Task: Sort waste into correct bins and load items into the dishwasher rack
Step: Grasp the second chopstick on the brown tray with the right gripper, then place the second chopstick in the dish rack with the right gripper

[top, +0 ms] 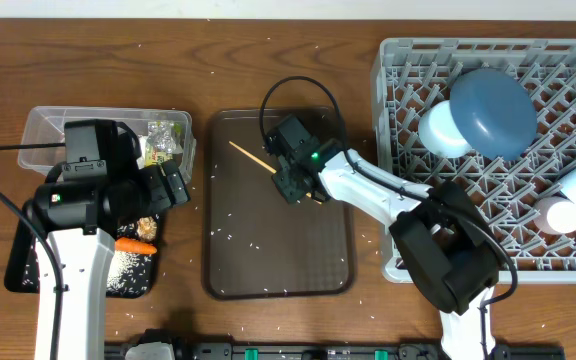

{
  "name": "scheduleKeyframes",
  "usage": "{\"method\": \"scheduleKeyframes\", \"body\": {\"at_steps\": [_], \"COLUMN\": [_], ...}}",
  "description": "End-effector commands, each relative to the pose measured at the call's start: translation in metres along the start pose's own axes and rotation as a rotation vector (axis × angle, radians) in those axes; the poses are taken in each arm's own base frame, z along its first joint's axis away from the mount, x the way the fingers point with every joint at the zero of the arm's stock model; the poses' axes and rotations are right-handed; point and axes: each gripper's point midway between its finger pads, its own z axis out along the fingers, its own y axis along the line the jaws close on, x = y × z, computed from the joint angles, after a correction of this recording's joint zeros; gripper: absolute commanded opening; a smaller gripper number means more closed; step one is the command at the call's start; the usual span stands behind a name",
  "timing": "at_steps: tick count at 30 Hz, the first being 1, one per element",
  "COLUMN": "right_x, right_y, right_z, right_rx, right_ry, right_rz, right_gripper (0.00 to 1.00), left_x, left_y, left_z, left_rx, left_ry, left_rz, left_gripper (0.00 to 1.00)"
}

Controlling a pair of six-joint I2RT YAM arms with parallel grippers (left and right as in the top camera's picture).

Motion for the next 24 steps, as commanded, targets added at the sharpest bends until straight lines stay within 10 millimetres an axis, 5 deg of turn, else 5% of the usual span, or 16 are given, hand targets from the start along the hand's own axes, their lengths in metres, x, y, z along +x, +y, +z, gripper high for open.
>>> {"method": "scheduleKeyframes", "body": {"at_steps": [1,7,11,15,20,24], "right_x": [0.015,0.003,-0.015,-0.032,-0.021,0.01], "right_y": [0.005,-0.003,-0.008,-0.022,-0.074,-0.118], "right_z": [0.017,-0.003,-0.055,-0.129,-0.212,-0.239], "right_rx": [-0.01,0.013,0.021,0.023,0.111,0.181], "right_ry": [0.05,0.021,-0.037,-0.147,-0.254,-0.227], "right_rz": [-0.014,-0.005,0.037,0.121,0.311,0.457], "right_gripper": [0.22,0.01,0.01,0.01,0.01,0.01], "left_x": [-0.003,-0.003,-0.003,-0.003,-0.003,-0.003], "left_y": [0.001,0.001,0.001,0.001,0.001,0.001], "left_z": [-0.005,-0.005,-0.005,-0.005,-0.005,-0.005], "left_rx": [-0.006,-0.006,-0.006,-0.006,-0.006,-0.006], "left_ry": [-0.017,-0.017,-0.017,-0.017,-0.017,-0.017], "left_rz": [0.0,0.0,0.0,0.0,0.0,0.0], "left_gripper": [0.98,0.98,0.98,0.98,0.98,0.98]}}
